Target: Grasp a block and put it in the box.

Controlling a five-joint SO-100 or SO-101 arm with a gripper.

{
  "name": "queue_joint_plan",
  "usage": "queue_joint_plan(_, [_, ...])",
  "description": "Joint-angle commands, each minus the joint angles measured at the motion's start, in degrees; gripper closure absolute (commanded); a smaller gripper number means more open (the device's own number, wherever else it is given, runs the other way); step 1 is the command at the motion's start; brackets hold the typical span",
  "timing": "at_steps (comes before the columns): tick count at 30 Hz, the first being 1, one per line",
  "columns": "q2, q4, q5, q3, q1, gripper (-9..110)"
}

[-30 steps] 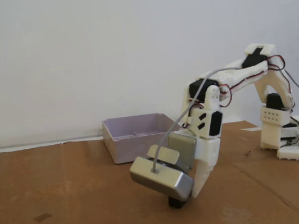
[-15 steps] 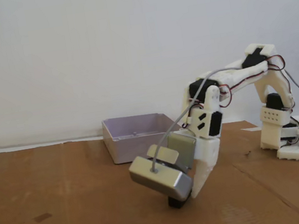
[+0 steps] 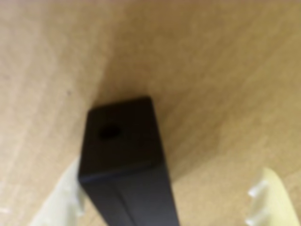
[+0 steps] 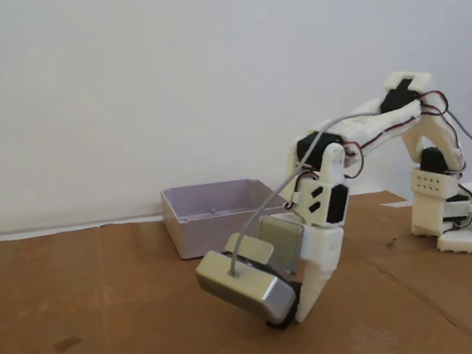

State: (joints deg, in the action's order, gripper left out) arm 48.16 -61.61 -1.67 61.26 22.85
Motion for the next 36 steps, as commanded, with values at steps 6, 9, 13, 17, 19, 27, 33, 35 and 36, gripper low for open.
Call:
queue_joint_plan(6, [1.76,1.32,0.35,-5.36,1.67,61])
queue_joint_plan(9, [1.76,1.32,0.26,-5.27,1.58,61])
queue_joint_plan(13, [1.76,1.14,0.26,-5.19,1.58,61])
queue_joint_plan(17, [1.76,0.88,0.0,-5.19,1.41,68])
queue_joint_plan(19, [1.76,0.62,-0.26,-5.36,1.23,74])
queue_joint_plan(27, [1.76,0.44,-0.26,-4.92,0.97,90])
queue_joint_plan(33, [1.76,0.35,-0.09,-4.92,0.97,102])
queue_joint_plan(35, [1.76,0.35,0.0,-4.83,0.97,102])
queue_joint_plan(36, [1.76,0.35,0.09,-4.83,0.97,102])
